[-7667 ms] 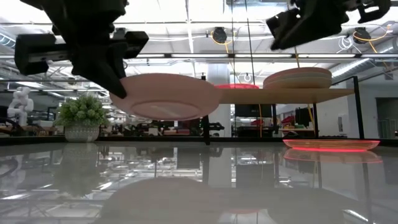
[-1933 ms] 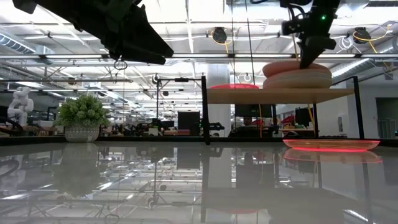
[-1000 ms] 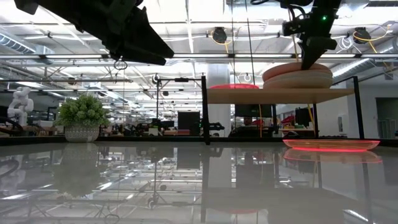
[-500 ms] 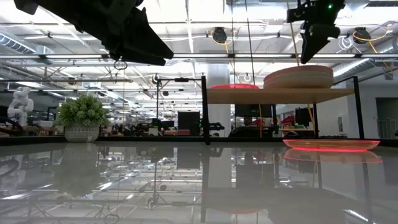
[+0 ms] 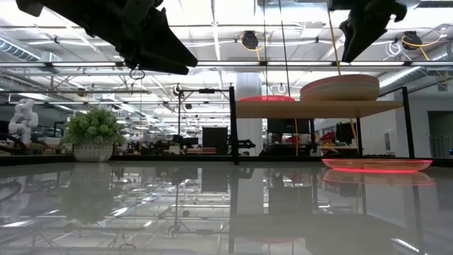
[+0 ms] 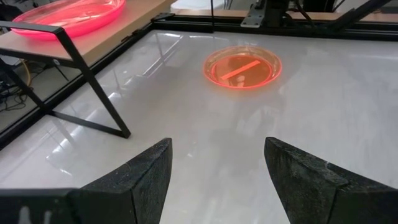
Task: Place and stack plates onto a shelf
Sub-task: Stack the orange plate on top of the other orange plate on the shelf
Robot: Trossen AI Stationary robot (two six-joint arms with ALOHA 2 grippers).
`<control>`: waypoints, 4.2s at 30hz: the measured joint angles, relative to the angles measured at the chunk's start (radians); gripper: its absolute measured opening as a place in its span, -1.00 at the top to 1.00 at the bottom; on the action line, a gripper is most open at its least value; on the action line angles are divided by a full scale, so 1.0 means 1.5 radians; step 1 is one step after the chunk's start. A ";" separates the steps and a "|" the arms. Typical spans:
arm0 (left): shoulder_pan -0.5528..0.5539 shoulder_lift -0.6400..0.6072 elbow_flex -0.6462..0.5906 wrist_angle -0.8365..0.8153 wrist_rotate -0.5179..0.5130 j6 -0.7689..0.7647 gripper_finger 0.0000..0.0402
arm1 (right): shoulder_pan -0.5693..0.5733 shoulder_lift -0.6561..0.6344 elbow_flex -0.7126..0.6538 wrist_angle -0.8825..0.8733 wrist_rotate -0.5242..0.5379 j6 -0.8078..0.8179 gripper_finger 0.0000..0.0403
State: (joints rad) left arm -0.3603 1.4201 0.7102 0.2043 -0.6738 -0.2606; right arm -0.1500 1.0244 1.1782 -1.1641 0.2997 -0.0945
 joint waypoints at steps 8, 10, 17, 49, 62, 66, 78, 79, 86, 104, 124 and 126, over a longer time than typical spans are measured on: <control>-0.005 0.000 0.000 0.001 0.040 -0.002 -0.29 | 0.132 0.000 -0.015 0.003 -0.046 0.122 0.41; -0.008 0.000 0.000 0.001 0.040 -0.002 -0.29 | 0.164 0.000 -0.034 0.007 -0.046 0.147 0.41; -0.018 0.000 0.000 0.001 0.040 -0.005 -0.29 | 0.246 0.000 -0.143 0.070 -0.066 0.211 0.41; -0.023 0.000 0.000 0.024 0.042 0.013 -0.29 | 0.325 0.077 -0.419 0.341 -0.131 0.321 0.47; -0.023 0.000 0.000 0.023 0.042 0.016 -0.29 | 0.323 0.126 -0.418 0.348 -0.091 0.289 0.96; -0.023 0.000 0.000 0.022 0.042 0.016 -0.29 | 0.324 0.124 -0.418 0.354 -0.091 0.289 0.97; -0.023 0.000 0.000 0.021 0.043 0.017 -0.29 | 0.324 0.118 -0.383 0.380 -0.095 0.277 1.00; -0.023 0.000 0.000 0.021 0.045 0.017 -0.29 | 0.324 0.118 -0.374 0.378 -0.095 0.271 1.00; -0.030 0.000 0.000 0.021 0.049 0.017 -0.29 | 0.327 0.118 -0.284 0.354 -0.076 0.226 1.00; -0.037 0.000 0.000 0.022 0.049 0.017 -0.29 | 0.328 0.118 -0.023 0.215 0.087 -0.006 1.00; -0.037 0.000 0.000 0.026 0.049 0.020 -0.29 | 0.119 0.118 0.054 0.261 0.059 -0.297 1.00; -0.037 0.000 0.000 0.026 0.049 0.020 -0.29 | 0.093 0.118 0.060 0.265 0.039 -0.320 1.00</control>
State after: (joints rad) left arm -0.4156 1.4204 0.7102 0.2428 -0.6006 -0.2306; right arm -0.0107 1.2011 1.2686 -0.7659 0.3585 -0.5746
